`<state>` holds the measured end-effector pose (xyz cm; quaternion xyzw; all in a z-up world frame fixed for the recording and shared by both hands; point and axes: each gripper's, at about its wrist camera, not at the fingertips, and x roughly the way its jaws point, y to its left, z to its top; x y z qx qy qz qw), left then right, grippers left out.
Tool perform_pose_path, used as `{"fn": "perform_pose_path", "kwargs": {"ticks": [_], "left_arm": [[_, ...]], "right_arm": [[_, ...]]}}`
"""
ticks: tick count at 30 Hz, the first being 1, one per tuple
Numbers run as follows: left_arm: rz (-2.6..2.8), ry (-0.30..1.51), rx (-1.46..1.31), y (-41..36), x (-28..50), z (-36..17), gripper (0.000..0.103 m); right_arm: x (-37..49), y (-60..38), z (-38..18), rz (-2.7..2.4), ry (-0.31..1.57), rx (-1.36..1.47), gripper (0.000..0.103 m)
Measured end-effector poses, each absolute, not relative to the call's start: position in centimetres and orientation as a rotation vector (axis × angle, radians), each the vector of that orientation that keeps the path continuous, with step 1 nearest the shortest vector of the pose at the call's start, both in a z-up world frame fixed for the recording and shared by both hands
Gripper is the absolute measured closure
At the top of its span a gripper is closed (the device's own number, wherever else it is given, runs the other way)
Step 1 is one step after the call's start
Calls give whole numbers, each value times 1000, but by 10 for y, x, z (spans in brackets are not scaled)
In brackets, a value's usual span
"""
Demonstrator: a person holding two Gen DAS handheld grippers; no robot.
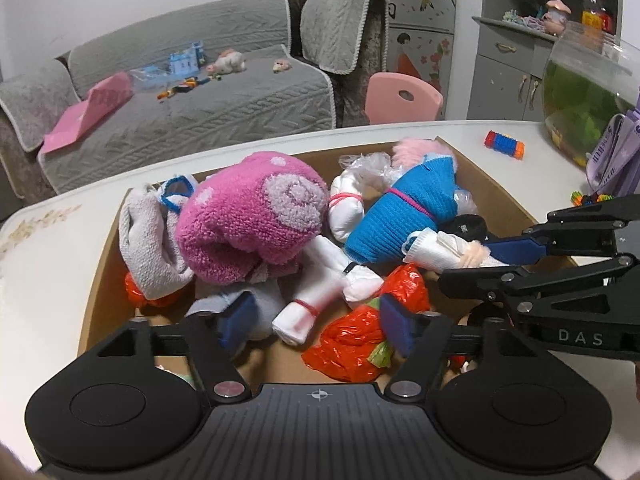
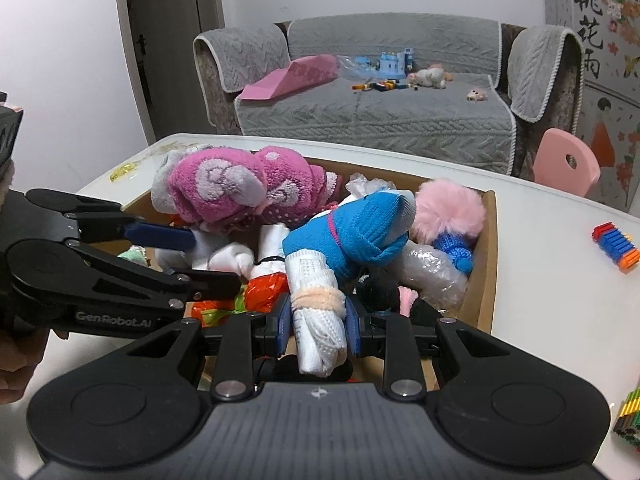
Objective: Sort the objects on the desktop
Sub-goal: 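Carry both white socks into the box and open both grippers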
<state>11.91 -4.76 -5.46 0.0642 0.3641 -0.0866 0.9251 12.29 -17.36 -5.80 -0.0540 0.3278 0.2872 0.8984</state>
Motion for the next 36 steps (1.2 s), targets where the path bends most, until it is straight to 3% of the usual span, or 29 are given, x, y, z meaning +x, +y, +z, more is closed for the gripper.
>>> {"fn": "perform_pose_path", "kwargs": {"ticks": [3, 8, 14, 16, 17, 23, 25, 36], "left_arm": [[-186, 749, 134, -47, 117, -58, 18], [-169, 758, 150, -46, 113, -62, 0], [-154, 800, 125, -38, 116, -68, 0], [-152, 821, 106, -35, 117, -70, 0], [-150, 826, 92, -33, 118, -70, 0], [-141, 833, 82, -31, 115, -70, 0], [-139, 828, 79, -31, 113, -69, 0], [-85, 638, 169, -46, 64, -23, 0]], "right_arm": [[123, -172, -59, 590, 680, -118, 78], [121, -172, -59, 583, 675, -128, 76], [119, -174, -58, 570, 666, -145, 62], [116, -176, -56, 570, 654, -139, 42], [113, -177, -54, 564, 641, -142, 38], [105, -183, -46, 558, 606, -146, 29], [102, -186, -45, 553, 599, -144, 20], [88, -204, -30, 527, 511, -99, 9]]}}
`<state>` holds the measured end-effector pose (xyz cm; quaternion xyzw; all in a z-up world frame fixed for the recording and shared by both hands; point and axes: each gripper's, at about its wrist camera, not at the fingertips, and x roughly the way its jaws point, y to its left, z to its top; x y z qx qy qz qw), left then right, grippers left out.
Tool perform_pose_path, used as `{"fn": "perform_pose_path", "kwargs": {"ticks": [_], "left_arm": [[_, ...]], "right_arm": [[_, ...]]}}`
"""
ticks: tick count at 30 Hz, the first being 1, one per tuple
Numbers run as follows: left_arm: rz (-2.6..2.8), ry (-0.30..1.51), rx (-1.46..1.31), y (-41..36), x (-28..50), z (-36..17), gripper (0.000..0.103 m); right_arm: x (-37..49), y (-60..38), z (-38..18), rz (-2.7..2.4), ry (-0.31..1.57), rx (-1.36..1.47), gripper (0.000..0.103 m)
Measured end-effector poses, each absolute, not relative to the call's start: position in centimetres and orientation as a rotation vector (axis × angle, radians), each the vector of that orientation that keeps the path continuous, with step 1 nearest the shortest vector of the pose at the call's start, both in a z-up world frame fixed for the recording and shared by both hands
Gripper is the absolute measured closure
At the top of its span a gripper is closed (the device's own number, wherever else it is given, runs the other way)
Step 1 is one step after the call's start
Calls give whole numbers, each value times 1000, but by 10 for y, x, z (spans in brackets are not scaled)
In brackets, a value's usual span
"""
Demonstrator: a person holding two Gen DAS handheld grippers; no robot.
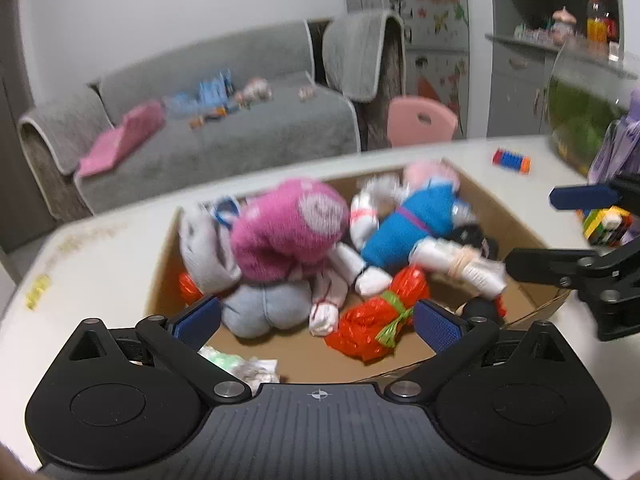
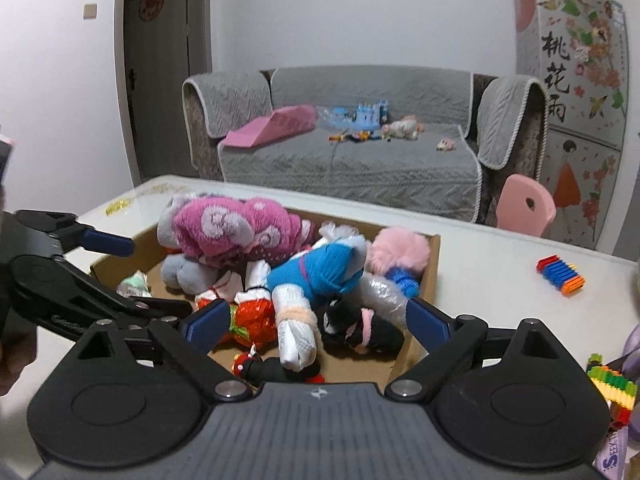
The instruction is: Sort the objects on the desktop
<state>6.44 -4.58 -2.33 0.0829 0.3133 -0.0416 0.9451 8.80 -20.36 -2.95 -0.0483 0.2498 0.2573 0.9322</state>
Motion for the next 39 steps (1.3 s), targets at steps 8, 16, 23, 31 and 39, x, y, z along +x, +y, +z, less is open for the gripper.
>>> {"fn": "perform_pose_path", "kwargs": {"ticks": [8, 16, 23, 31, 39], "left_arm": [[-20, 541, 227, -55, 24, 6, 0], [-65, 504, 194, -60, 5, 16, 0], [76, 414, 219, -58, 2, 12, 0], [5, 471, 134, -51, 15, 11, 0], [7, 471, 154, -54, 12, 7, 0]], "right_arm": [[62, -212, -26, 513, 469, -28, 8], [41, -213, -30, 487, 442, 13, 8], [41, -210, -31, 499, 411, 10, 7], [47, -210, -35, 489, 419, 8, 7], [45, -208, -36, 486, 417, 9, 5]]}}
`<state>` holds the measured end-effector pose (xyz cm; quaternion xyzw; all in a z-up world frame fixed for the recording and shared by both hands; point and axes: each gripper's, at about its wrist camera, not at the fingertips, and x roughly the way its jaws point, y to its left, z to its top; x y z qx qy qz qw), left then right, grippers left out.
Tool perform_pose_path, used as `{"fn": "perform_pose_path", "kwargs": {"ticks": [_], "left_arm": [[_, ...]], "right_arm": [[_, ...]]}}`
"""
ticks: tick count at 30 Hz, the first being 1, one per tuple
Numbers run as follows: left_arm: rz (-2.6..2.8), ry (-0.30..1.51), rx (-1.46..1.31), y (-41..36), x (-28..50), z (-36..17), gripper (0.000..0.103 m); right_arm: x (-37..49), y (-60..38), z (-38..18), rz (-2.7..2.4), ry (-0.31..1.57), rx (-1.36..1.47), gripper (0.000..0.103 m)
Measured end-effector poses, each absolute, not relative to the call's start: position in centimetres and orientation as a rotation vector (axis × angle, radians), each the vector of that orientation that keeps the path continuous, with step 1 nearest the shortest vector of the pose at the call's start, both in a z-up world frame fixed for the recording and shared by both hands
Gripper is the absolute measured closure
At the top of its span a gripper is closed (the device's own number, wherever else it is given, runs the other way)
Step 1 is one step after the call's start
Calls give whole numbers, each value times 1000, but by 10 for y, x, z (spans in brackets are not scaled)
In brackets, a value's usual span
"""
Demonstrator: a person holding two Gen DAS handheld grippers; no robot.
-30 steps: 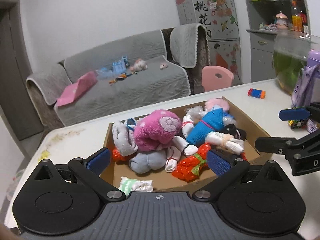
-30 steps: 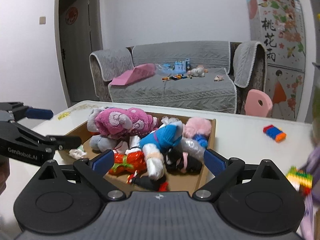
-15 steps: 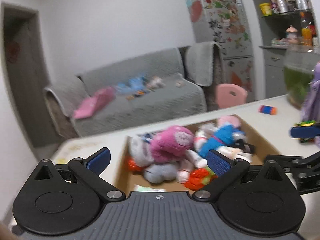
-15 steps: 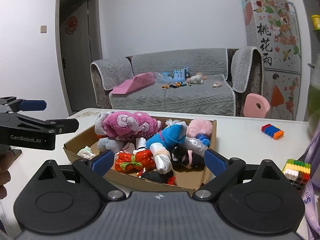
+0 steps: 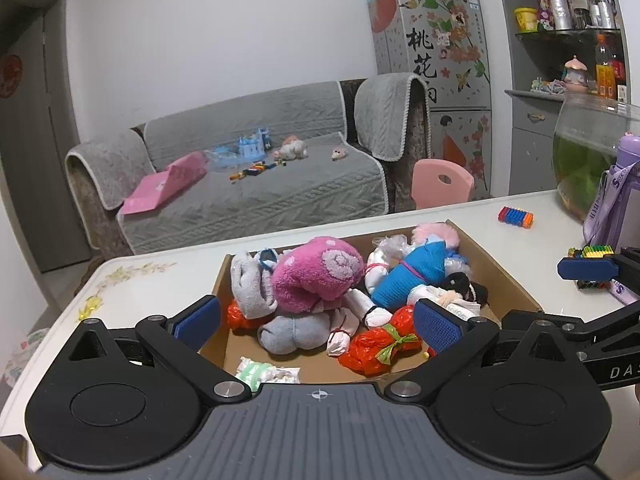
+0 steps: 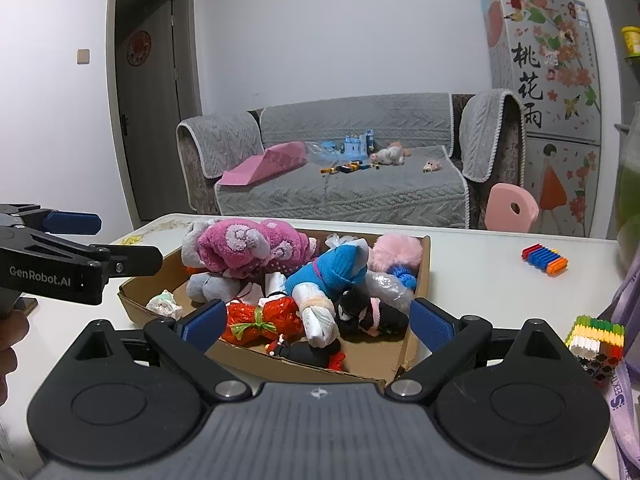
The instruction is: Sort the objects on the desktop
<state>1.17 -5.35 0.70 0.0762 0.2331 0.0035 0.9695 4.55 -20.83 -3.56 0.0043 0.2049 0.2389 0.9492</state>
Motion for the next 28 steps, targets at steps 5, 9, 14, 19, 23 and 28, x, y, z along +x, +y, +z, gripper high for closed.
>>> {"fn": "perform_pose_path", "kwargs": {"ticks": [5, 9, 14, 19, 23, 28], "left_arm": [[3, 472, 151, -52, 12, 7, 0], [-7, 475, 151, -52, 12, 7, 0], [-21, 483, 156, -54, 12, 5, 0], [-25, 493, 139, -52, 13, 6, 0], [-30, 481, 133, -52, 10, 7, 0], [-53, 474, 136, -53, 9, 8, 0]], "right_arm": [[45, -206, -37, 493, 422, 1, 5], [45, -205, -37, 496, 426, -6, 4], [46, -205, -38, 500, 429, -13, 4], [45, -204, -38, 500, 431, -20, 3], [45, -204, -38, 500, 431, -20, 2], [45, -204, -38, 501, 430, -23, 2]]}}
